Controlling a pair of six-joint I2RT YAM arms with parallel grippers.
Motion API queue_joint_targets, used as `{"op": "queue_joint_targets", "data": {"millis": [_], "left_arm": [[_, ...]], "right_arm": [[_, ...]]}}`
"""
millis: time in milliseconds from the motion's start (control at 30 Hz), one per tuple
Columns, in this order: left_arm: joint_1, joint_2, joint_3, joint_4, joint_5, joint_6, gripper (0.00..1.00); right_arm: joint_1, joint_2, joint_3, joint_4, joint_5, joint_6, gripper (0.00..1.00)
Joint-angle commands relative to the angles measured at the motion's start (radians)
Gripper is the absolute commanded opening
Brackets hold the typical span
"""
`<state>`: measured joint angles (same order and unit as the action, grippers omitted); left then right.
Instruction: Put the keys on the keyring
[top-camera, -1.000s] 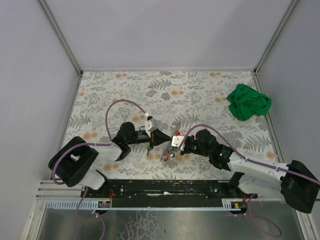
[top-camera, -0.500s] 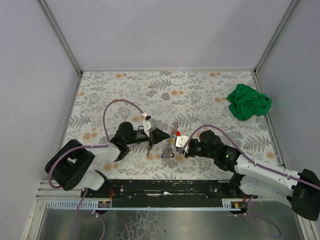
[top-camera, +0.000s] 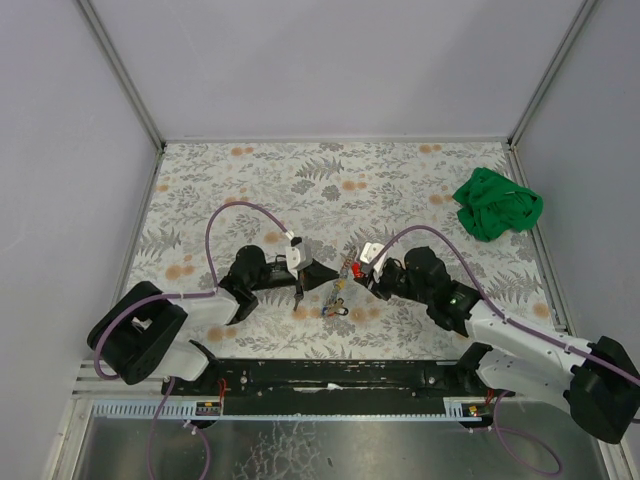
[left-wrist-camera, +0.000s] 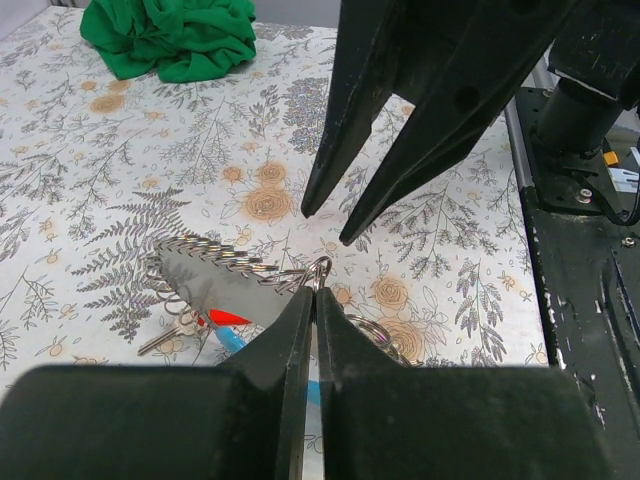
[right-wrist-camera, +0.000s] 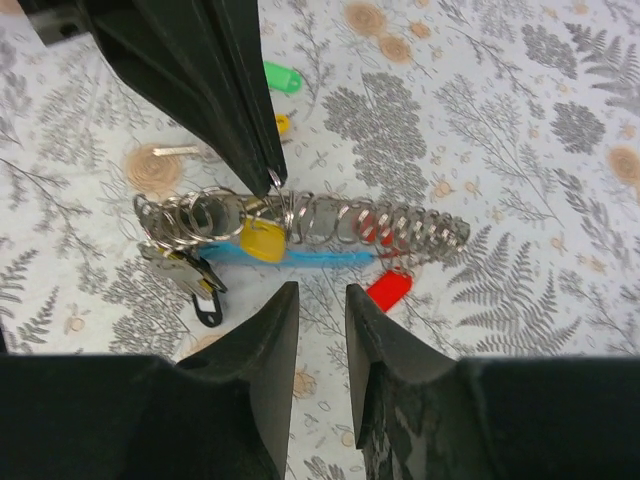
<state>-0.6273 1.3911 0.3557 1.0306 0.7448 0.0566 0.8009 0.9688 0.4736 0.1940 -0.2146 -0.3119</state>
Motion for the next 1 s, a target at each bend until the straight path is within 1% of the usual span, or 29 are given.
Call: {"op": "queue_joint_targets", "data": {"millis": [0, 167, 367, 600, 700, 967], "left_arm": [[0.005, -0.023, -0.008, 0.034, 0.025, 0.033, 0.00], [0.006, -0.023, -0.009, 0.038, 0.039, 0.034, 0.00], [0.005, -0.023, -0.010, 0.042, 0.049, 0.037, 0.00], [0.004, -0.018, -0.008, 0.046, 0.054, 0.031, 0.00], [0.005, -0.017, -0.006, 0.049, 0.059, 0.029, 0.00], [0.005, -0.018, -0.008, 0.052, 0.075, 0.030, 0.00]], "right_arm": [[-0.043, 0.014, 0.025, 0.133, -0.165, 0.099, 0.33], [-0.064, 0.049, 0.017, 0.146, -0.185, 0.089, 0.33], [-0.069, 0.077, -0.010, 0.202, -0.139, 0.038, 0.31], [-0.070, 0.119, -0.016, 0.230, -0.233, -0.016, 0.31], [-0.069, 0.139, -0.020, 0.261, -0.235, -0.011, 0.32], [-0.069, 0.139, -0.039, 0.349, -0.144, -0.003, 0.33]]}}
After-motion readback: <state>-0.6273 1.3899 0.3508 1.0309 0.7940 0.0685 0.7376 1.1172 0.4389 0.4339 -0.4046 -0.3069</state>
